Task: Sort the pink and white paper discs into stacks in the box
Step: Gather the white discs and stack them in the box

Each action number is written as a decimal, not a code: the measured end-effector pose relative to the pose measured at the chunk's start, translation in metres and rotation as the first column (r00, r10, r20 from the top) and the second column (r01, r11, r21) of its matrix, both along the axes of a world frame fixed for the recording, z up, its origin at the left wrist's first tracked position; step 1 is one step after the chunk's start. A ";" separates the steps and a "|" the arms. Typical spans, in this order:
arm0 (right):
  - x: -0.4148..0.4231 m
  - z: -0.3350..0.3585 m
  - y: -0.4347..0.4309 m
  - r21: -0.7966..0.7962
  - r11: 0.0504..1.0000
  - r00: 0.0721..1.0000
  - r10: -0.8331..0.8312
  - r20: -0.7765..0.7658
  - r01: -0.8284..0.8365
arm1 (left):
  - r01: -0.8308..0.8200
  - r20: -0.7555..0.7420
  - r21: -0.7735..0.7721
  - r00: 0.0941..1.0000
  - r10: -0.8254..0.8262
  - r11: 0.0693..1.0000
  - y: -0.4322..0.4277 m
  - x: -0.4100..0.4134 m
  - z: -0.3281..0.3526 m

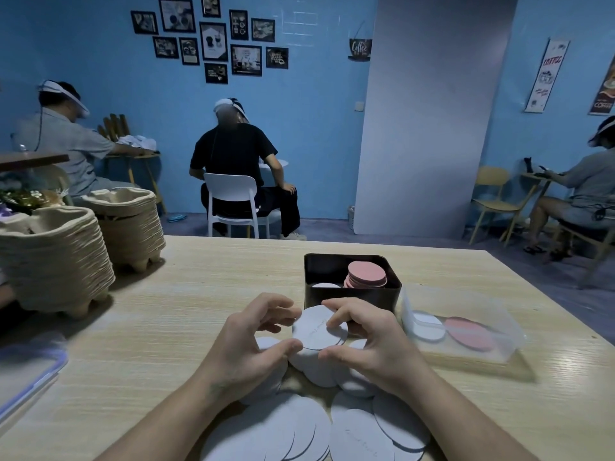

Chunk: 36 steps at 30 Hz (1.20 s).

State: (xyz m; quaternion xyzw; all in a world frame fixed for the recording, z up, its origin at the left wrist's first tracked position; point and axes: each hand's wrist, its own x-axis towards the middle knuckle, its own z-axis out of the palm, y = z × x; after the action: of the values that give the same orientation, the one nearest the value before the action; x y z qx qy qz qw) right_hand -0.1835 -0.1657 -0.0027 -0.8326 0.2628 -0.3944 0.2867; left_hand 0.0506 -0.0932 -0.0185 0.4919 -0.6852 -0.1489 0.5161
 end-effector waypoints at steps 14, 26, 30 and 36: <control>0.002 -0.002 0.000 -0.022 0.999 0.998 0.045 -0.045 -0.046 | 0.024 0.034 0.077 0.999 -0.027 0.997 0.000 0.000 -0.002; 0.001 0.004 0.001 -0.135 0.990 0.962 -0.006 -0.272 -0.032 | 0.037 0.183 0.065 0.982 -0.049 0.997 -0.003 0.001 -0.005; -0.002 0.005 -0.001 -0.147 0.988 0.967 0.007 -0.254 -0.046 | 0.029 0.178 0.058 0.983 -0.039 0.998 -0.004 0.003 -0.005; -0.007 0.040 -0.017 -0.188 0.982 0.981 -0.019 -0.191 -0.017 | -0.029 0.179 0.020 0.984 0.025 0.999 -0.004 0.009 -0.001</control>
State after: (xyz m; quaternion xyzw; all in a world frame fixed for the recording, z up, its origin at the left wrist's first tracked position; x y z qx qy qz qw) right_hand -0.1907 -0.1823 0.0370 -0.8900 0.2510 -0.3355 0.1796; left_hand 0.0601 -0.0976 -0.0190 0.5180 -0.7205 -0.1047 0.4490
